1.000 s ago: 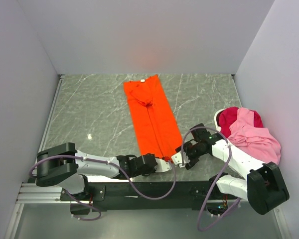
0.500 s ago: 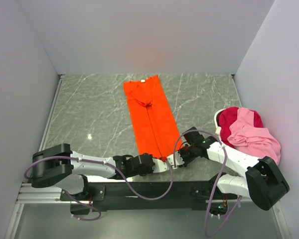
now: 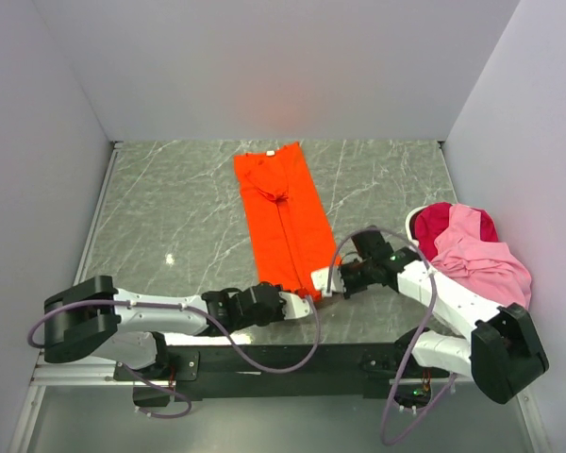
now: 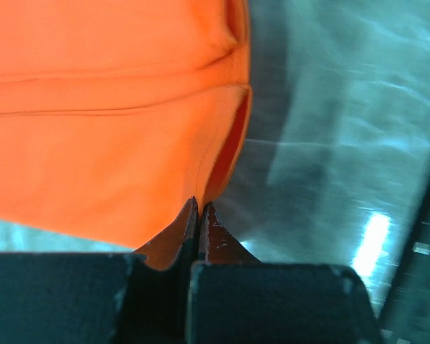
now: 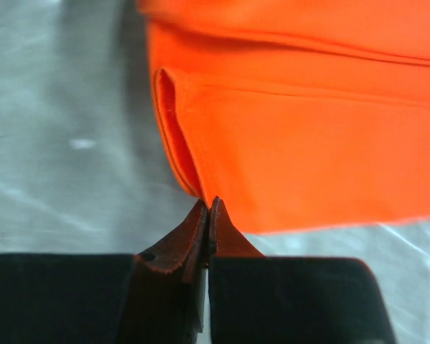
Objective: Fold and stack the t-shirts
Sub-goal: Fold the tshirt
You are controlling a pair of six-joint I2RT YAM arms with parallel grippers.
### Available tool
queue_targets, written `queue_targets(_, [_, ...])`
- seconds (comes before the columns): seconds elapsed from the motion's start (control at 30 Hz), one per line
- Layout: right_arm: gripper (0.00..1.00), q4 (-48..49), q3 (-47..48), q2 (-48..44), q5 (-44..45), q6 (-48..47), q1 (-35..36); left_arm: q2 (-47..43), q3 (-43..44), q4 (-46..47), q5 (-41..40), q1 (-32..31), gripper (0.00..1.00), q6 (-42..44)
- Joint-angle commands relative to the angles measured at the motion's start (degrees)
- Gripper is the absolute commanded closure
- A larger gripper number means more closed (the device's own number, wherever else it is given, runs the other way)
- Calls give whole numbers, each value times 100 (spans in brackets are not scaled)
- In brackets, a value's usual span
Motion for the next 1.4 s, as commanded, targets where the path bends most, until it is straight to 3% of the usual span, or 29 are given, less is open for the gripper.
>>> queue_targets(0.0, [100, 95, 741, 262, -357, 412, -262, -311, 79, 328, 145, 434, 99, 343])
queue_targets(0.17, [100, 368, 1707, 1071, -208, 746, -438, -251, 412, 644, 759, 1400, 100, 598])
queue_targets(0.27, [100, 377, 2506, 1792, -120, 947, -517, -14, 771, 645, 1198, 2295, 99, 773])
queue_targets(0.6, [100, 351, 5283, 4085, 258, 1642, -596, 1470, 2231, 338, 2333, 4045, 99, 1038])
queue_targets(0.77, [100, 386, 6120, 4833, 504, 1941, -596, 2078, 2960, 65, 2756, 4609, 100, 1073])
queue_targets(1.03, [100, 517, 6999, 5704, 881, 2257, -614, 2869, 3760, -76, 2809, 4952, 97, 898])
queue_targets(1.23, [100, 878, 7211, 5977, 1233, 2574, -640, 3300, 4437, -313, 2879, 5084, 80, 537])
queue_targets(1.27, [99, 983, 7211, 5994, 1434, 2661, -640, 3335, 4525, -357, 2853, 5093, 73, 493])
queue_targets(1.3, [86, 1245, 7202, 6021, 1583, 2766, -640, 3414, 4605, -471, 2774, 5102, 47, 450])
queue_targets(1.33, [74, 1378, 7219, 6030, 1733, 3107, -649, 3441, 4753, -515, 2582, 5111, 30, 319])
queue_targets(1.37, [56, 1510, 7237, 6030, 2065, 3302, -649, 3432, 4790, -507, 2441, 5154, 19, 213])
